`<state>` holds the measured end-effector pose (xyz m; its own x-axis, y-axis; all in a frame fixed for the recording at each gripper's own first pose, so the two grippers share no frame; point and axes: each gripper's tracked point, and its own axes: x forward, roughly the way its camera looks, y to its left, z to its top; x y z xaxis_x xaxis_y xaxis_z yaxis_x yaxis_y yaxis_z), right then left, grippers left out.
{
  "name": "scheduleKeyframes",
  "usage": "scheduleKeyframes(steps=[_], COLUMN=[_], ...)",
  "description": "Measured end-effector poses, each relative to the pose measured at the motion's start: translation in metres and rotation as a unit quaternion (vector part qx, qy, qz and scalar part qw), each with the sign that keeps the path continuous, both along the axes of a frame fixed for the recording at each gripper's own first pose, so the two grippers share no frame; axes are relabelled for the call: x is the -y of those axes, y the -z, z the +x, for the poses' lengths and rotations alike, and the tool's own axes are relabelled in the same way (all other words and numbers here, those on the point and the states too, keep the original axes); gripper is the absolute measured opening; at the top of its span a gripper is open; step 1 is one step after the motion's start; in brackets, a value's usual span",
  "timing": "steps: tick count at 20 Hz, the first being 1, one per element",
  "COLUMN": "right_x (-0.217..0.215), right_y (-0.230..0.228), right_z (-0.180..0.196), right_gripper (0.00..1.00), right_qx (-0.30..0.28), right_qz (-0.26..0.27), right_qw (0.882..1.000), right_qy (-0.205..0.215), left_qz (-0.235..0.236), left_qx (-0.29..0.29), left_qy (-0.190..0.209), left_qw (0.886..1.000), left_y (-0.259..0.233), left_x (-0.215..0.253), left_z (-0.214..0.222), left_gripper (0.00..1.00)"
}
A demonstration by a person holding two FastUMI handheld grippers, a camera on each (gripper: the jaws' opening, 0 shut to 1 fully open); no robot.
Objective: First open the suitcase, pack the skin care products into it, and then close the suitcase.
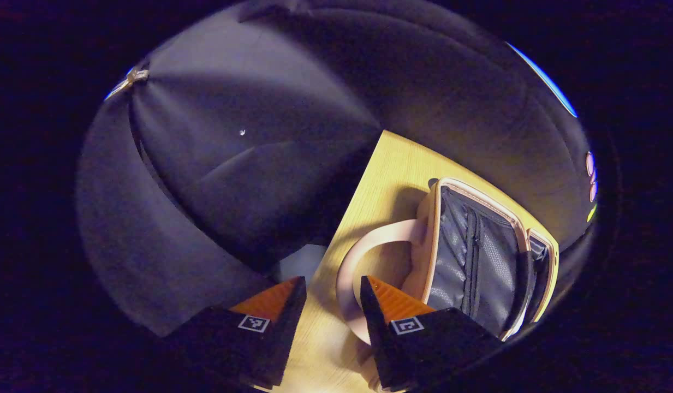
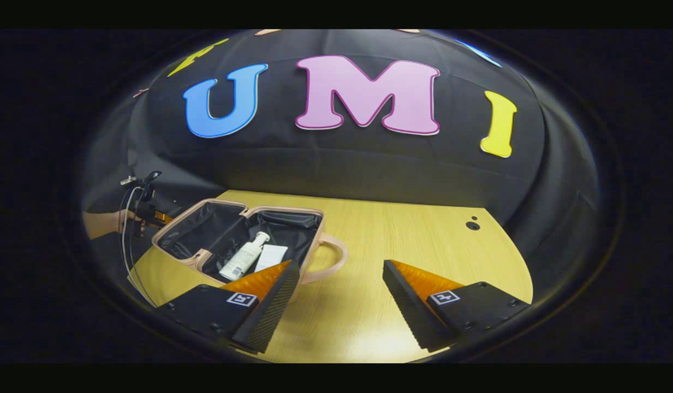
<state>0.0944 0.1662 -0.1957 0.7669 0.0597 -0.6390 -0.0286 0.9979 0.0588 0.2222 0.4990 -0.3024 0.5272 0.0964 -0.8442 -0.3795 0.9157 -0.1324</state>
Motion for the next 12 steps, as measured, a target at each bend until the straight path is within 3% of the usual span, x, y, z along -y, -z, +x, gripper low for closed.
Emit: scheduleKeyframes(steps=[1,3,4,5,8,9,10,11,12], right_x=[0.002,0.006,0.009,0.011,0.013,0.016,0.016,0.017,0.020], right_y=[0.000,0.001,0.001,0.001,0.001,0.003,0.003,0.003,0.004], right_z=[0.000,-0.002,-0.003,-0.003,-0.006,-0.007,-0.009,-0.009,-0.010], right_gripper=[0.98,0.98,0.98,0.98,0.98,0.98,0.98,0.98,0.98], right_qx=[-0.001,-0.005,-0.006,-0.005,-0.004,-0.005,-0.006,-0.009,-0.009], right_qz=[0.003,0.006,0.005,0.006,0.021,0.019,0.019,0.018,0.016], right_qw=[1.000,1.000,1.000,1.000,1.000,1.000,0.999,0.999,0.999], right_qy=[0.007,0.014,0.015,0.016,0.022,0.024,0.025,0.027,0.027], left_qz=[-0.001,0.005,0.009,0.019,0.030,0.005,0.007,0.003,-0.001], left_qx=[-0.006,-0.026,-0.030,-0.027,-0.047,-0.040,-0.029,-0.020,-0.011], left_qy=[0.001,0.003,0.007,0.012,0.022,0.028,0.015,0.004,-0.007], left_qw=[1.000,1.000,0.999,0.999,0.998,0.999,0.999,1.000,1.000], left_y=[0.003,0.011,0.013,0.012,0.014,0.017,0.006,0.010,0.014], left_x=[-0.001,-0.005,-0.004,-0.005,-0.006,0.004,0.004,0.004,0.003], left_z=[0.001,-0.002,0.001,0.004,0.001,0.004,0.005,0.007,0.008], left_gripper=[0.66,0.66,0.74,0.67,0.59,0.56,0.49,0.27,0.25])
